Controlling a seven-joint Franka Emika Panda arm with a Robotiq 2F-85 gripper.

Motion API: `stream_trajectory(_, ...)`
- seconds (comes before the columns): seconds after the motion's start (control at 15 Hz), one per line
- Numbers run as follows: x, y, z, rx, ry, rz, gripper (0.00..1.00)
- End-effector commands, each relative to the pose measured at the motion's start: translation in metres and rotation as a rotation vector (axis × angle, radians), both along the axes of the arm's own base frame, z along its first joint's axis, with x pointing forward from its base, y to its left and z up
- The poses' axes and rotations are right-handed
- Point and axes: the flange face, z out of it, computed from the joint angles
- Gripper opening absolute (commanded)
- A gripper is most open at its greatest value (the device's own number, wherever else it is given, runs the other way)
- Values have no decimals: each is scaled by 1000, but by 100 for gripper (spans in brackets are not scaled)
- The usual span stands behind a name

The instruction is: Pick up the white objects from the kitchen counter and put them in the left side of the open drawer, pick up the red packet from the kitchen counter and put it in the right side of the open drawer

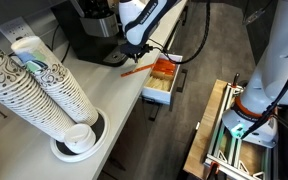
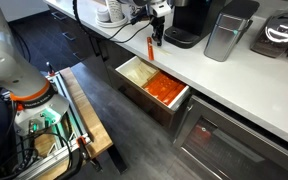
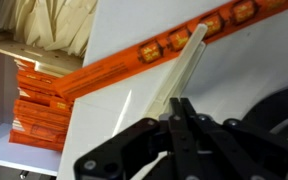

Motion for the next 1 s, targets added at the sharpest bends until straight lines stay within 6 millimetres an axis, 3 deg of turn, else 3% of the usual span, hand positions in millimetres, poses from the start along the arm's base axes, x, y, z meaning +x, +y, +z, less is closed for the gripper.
stream_trajectory(0.0, -3, -2, -1, 5, -1, -10, 37)
stream_trajectory(0.53, -2, 4, -24, 30, 33, 0, 97)
stream_trajectory(0.6, -2, 4, -26, 33, 34, -1, 93)
stream_trajectory(0.67, -2, 4, -28, 35, 37, -3, 68)
stream_trajectory(0.8, -2, 4, -31, 37, 42, -6, 66)
stream_trajectory(0.93, -2, 3, -31, 40, 41, -8, 52)
